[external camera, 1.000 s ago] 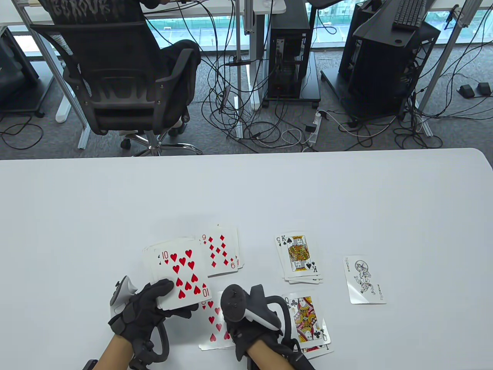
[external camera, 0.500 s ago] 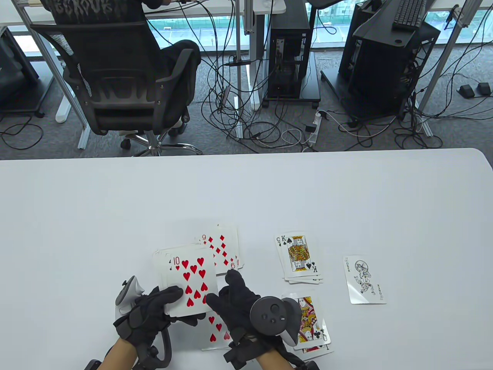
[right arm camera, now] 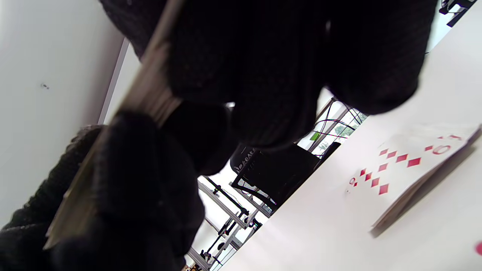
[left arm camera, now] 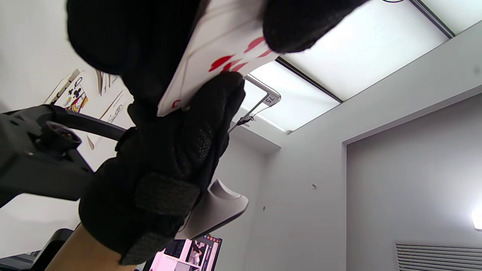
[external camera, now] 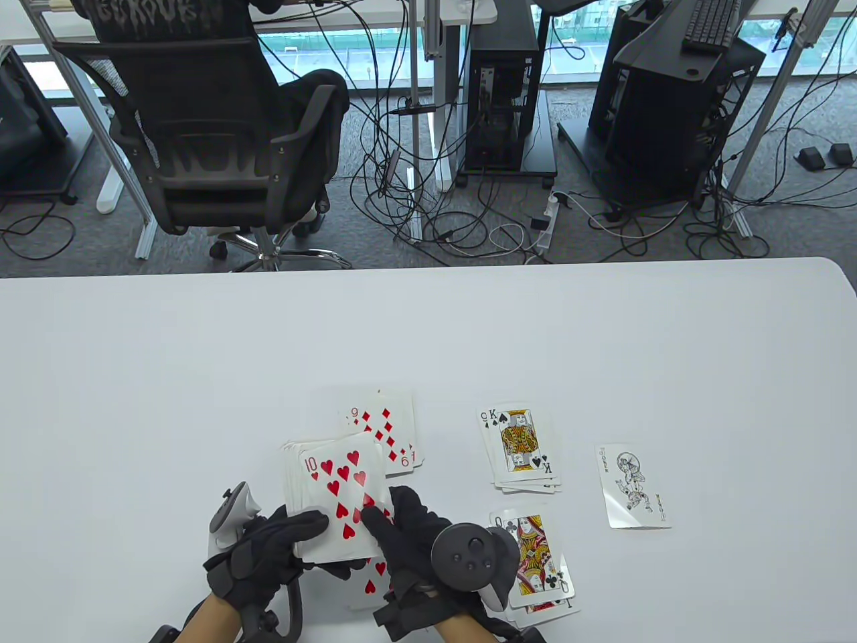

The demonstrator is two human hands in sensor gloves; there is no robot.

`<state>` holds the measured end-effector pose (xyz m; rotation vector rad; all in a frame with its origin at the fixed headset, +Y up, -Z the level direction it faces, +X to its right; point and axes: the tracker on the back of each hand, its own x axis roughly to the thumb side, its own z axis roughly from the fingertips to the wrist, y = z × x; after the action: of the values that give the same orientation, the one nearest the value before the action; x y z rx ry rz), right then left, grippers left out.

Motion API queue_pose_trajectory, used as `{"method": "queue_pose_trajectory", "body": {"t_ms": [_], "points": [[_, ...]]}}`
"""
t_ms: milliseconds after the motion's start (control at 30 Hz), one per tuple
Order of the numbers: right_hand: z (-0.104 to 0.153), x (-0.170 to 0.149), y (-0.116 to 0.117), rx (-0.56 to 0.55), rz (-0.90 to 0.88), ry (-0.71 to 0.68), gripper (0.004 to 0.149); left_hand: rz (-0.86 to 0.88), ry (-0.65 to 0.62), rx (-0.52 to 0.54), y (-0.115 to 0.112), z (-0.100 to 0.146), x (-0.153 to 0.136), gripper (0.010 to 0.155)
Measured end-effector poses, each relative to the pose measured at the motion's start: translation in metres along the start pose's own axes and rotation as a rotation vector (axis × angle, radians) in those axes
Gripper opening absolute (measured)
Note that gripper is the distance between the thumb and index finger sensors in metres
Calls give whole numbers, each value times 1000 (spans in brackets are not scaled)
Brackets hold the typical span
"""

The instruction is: Playing card suit sorting

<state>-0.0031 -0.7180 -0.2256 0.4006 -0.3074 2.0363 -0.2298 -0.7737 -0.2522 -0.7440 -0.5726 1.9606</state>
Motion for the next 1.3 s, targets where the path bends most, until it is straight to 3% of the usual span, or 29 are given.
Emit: {"method": "queue_pose_trajectory", "body": {"t_ms": [300, 567, 667, 767, 1000, 1300], "points": [[-3, -13, -15, -78, -1, 43, 41, -1, -42, 36, 5, 3, 5, 55], [-8, -36, -40, -156, 6, 151, 51, 38, -156, 107, 18, 11, 18, 53], [-9, -40, -32, -28, 40, 200, 52, 39, -187, 126, 20, 14, 23, 53], [-7, -38, -12, 167, 113, 246, 54, 41, -195, 138, 22, 15, 24, 53], [1, -36, 26, 534, 498, 328, 59, 40, -183, 138, 24, 16, 23, 53], [7, -39, 49, 783, 716, 380, 63, 41, -164, 140, 22, 16, 22, 53]]}}
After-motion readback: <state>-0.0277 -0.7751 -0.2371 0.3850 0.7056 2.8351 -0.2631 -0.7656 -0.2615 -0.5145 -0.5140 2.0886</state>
